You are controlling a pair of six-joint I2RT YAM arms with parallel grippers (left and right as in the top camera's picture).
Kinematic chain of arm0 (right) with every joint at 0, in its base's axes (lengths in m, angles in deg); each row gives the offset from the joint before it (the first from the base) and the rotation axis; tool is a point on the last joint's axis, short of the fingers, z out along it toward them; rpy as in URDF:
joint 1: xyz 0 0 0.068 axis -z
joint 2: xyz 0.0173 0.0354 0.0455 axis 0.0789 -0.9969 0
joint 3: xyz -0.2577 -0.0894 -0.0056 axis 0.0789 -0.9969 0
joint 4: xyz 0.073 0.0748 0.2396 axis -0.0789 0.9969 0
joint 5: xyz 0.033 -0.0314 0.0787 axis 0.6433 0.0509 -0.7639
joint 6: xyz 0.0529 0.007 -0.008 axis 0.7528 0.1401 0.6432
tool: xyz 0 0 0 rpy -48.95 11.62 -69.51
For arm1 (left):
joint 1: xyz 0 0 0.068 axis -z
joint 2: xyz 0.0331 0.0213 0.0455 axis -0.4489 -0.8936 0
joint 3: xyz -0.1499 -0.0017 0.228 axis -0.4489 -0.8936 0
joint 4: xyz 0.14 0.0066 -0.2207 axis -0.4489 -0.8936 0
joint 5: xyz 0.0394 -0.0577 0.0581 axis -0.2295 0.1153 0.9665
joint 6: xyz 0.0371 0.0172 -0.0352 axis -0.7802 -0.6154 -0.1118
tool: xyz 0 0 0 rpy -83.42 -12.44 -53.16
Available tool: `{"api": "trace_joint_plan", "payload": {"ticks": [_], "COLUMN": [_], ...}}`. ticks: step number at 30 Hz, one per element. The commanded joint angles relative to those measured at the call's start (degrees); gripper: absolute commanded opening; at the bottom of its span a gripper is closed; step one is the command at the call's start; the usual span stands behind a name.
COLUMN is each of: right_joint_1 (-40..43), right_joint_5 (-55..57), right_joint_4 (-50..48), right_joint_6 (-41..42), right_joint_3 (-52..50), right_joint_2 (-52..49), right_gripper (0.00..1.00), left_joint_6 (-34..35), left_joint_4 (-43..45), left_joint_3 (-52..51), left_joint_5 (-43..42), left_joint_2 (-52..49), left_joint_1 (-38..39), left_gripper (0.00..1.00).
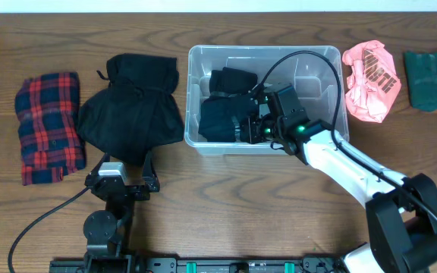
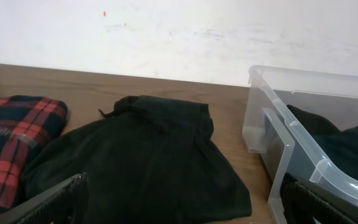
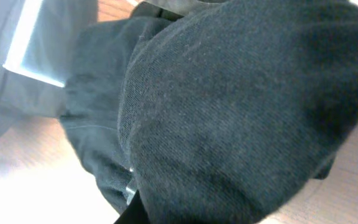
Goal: Pack container
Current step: 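Lower the dark garment into the bin beside the first and release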
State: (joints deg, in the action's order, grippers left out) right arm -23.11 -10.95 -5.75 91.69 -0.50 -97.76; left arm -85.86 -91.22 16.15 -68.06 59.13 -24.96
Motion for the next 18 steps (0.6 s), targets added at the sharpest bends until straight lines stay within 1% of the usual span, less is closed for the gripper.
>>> {"api": "trace_joint_plan", "payload": {"ticks": [1, 5, 6, 8, 12, 15, 16, 18], "right_joint_1": [-0.55, -0.55, -0.55, -0.52, -0.5, -0.5, -0.5, -0.5], "right_joint_5": [-0.76, -0.74, -0.74, -0.72, -0.72, -0.74, -0.76, -0.76], "right_joint_4": [-0.61, -0.85, -0.85, -0.81, -0.76, -0.72, -0.63, -0.52], "right_joint_6": [-0.31, -0.31, -0.31, -0.31, -0.31, -0.31, -0.28, -0.31], "right_joint_3": [1.4, 1.4, 1.4, 1.4, 1.4, 1.4, 1.4, 1.4], "right_joint_2": [-1.51, -1.75, -1.75, -1.75, -1.75, -1.75, -1.75, -1.75], "right_gripper": [0.01, 0.02, 0.05, 0.14, 0.38, 0.54, 0.58, 0.63], "left_joint_6": [-0.09, -0.09, -0.09, -0.09, -0.11, -0.09, -0.09, -0.09], "left_joint_4": [-2.1, -2.1, -2.1, -2.1, -2.1, -2.1, -2.1, -2.1], "left_joint_3": [-0.83, -0.83, -0.83, -0.83, -0.83, -0.83, -0.83, -0.83], "left_joint_5": [-0.39, -0.39, -0.39, -0.39, -0.39, -0.39, -0.39, -0.39], "left_joint_2": [0.24, 0.24, 0.24, 0.24, 0.24, 0.24, 0.24, 0.24], "left_joint_1": [0.24, 0.24, 0.24, 0.24, 0.24, 0.24, 0.24, 0.24], "left_gripper": [0.98, 0.98, 0.98, 0.98, 0.98, 0.98, 0.98, 0.98]}}
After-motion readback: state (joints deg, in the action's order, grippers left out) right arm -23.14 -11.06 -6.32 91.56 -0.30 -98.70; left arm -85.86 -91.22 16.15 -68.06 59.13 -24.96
